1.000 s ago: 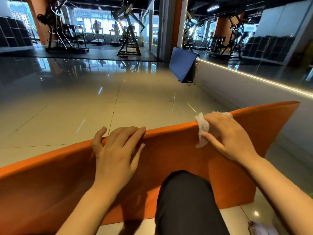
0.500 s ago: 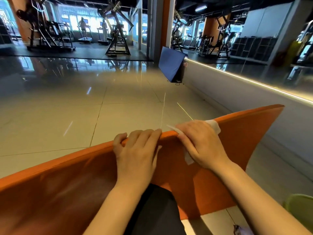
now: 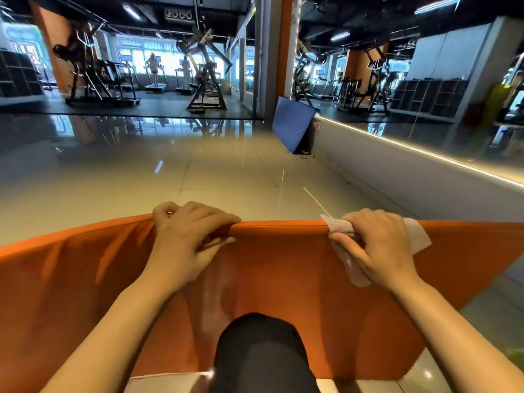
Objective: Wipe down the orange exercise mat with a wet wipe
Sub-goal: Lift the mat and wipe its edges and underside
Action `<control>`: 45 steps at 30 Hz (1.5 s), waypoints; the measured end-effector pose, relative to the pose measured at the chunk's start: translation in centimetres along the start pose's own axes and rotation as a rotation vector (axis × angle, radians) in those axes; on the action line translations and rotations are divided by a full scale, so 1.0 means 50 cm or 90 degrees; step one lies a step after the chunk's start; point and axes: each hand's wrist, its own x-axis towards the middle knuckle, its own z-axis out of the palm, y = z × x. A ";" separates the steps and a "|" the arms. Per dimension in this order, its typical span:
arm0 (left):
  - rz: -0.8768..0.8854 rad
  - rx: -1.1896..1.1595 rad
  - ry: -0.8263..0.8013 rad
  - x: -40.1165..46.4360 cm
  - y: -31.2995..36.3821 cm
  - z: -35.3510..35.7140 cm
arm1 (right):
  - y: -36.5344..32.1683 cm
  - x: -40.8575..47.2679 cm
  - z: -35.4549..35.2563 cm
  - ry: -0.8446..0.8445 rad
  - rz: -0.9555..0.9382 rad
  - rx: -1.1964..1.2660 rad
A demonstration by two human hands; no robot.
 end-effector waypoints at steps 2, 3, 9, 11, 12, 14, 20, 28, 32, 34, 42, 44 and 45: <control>-0.020 0.010 0.004 -0.017 -0.040 -0.033 | -0.061 0.012 0.016 0.023 0.016 0.013; -0.033 0.013 0.008 -0.026 -0.056 -0.049 | -0.095 0.018 0.027 0.029 0.027 0.017; -0.129 0.132 0.039 -0.054 -0.084 -0.022 | -0.191 0.023 0.095 0.019 0.094 -0.040; -0.118 0.176 0.024 -0.045 -0.051 0.019 | -0.194 0.024 0.098 -0.002 0.100 -0.045; -0.110 0.180 0.025 -0.038 -0.034 0.038 | -0.197 0.027 0.098 -0.012 0.098 -0.039; -0.126 0.152 0.055 -0.027 -0.010 0.064 | -0.217 0.038 0.101 -0.036 0.077 -0.016; -0.081 0.085 0.118 -0.065 -0.048 0.080 | -0.271 0.039 0.130 -0.086 -0.075 0.056; -0.074 0.053 0.089 -0.063 -0.072 0.075 | 0.015 -0.041 0.044 -0.096 0.041 -0.040; -0.119 0.046 0.078 -0.032 -0.098 0.065 | -0.021 -0.022 0.023 -0.039 0.066 -0.056; -0.157 0.044 0.069 -0.006 -0.132 0.048 | -0.076 0.003 0.024 0.015 0.065 -0.096; -0.140 0.131 -0.050 0.068 -0.196 0.131 | -0.102 0.061 0.070 -0.067 0.140 -0.207; -0.144 0.125 -0.042 0.080 -0.208 0.152 | -0.099 0.061 0.090 -0.056 0.128 -0.205; -0.136 0.119 -0.038 0.082 -0.218 0.157 | -0.105 0.063 0.100 -0.062 0.125 -0.196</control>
